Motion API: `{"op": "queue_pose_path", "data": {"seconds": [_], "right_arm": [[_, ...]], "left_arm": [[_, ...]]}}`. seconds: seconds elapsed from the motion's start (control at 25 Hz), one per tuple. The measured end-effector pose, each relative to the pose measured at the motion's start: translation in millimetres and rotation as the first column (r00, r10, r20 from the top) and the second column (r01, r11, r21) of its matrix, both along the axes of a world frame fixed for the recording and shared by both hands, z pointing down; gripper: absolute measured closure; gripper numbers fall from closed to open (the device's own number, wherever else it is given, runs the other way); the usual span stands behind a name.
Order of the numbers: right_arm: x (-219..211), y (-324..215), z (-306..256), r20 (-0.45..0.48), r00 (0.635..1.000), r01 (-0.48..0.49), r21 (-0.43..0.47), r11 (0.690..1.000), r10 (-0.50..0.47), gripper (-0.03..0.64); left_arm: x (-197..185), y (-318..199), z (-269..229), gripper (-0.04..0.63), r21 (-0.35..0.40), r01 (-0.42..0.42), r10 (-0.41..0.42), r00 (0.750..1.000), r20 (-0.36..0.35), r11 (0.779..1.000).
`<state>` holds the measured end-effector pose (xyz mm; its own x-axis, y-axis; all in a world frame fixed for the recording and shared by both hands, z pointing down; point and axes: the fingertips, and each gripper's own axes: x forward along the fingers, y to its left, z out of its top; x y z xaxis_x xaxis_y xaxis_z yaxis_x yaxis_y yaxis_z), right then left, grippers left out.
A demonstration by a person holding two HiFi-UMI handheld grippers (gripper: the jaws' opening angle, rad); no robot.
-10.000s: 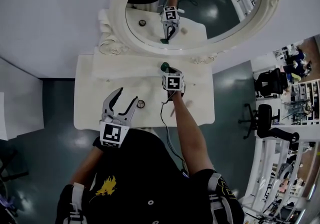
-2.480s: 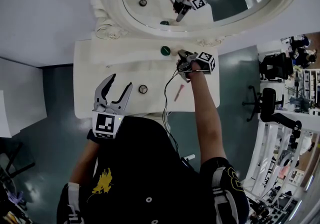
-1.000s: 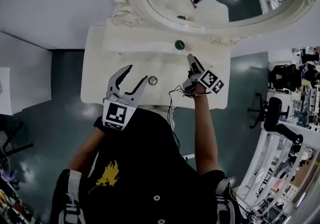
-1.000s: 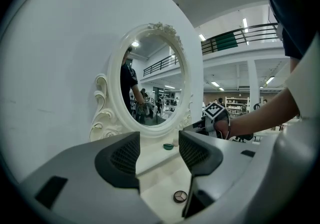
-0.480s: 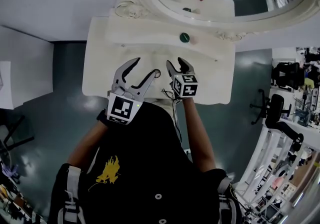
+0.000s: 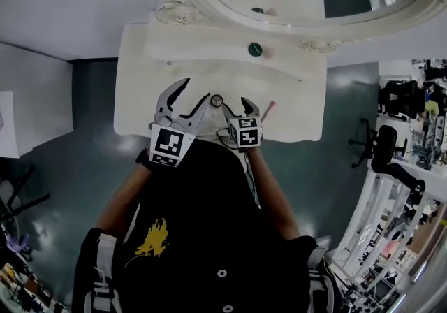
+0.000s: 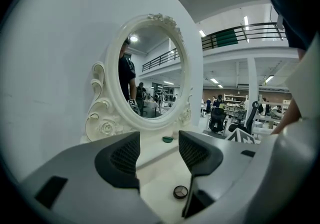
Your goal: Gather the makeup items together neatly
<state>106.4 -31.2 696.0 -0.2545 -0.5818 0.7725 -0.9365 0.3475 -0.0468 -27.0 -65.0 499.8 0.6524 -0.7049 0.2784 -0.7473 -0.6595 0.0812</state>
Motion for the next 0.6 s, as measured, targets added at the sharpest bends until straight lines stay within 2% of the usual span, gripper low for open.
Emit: {"op": "queue_pose_path", "data": {"seconds": [0.12, 0.24, 0.44, 0.6], "right_arm": [[19.2, 9.2, 9.3, -0.015, 0.998, -0.055, -0.006, 0.998, 0.055, 0.314], [26.7, 17.6, 13.0, -0.023, 0.997, -0.069, -0.021, 0.997, 0.069, 0.314], [1.2, 20.5, 18.9, -0.05, 0.999, 0.018, -0.021, 1.0, -0.019, 0.316], [-19.9, 18.8, 32.1, -0.062, 0.993, 0.096, -0.037, 0.995, -0.098, 0.318]], "left_arm": [[16.9, -4.7, 24.4, 0.344, -0.012, -0.045, 0.046, 0.999, 0.009, 0.999], [35.0, -5.5, 69.0, 0.344, -0.039, -0.111, 0.113, 0.992, 0.061, 0.993], [44.3, -0.9, 121.2, 0.344, -0.132, -0.137, 0.153, 0.981, 0.119, 0.982], [48.8, 5.6, 117.5, 0.345, -0.151, -0.114, 0.131, 0.985, 0.113, 0.982]]}}
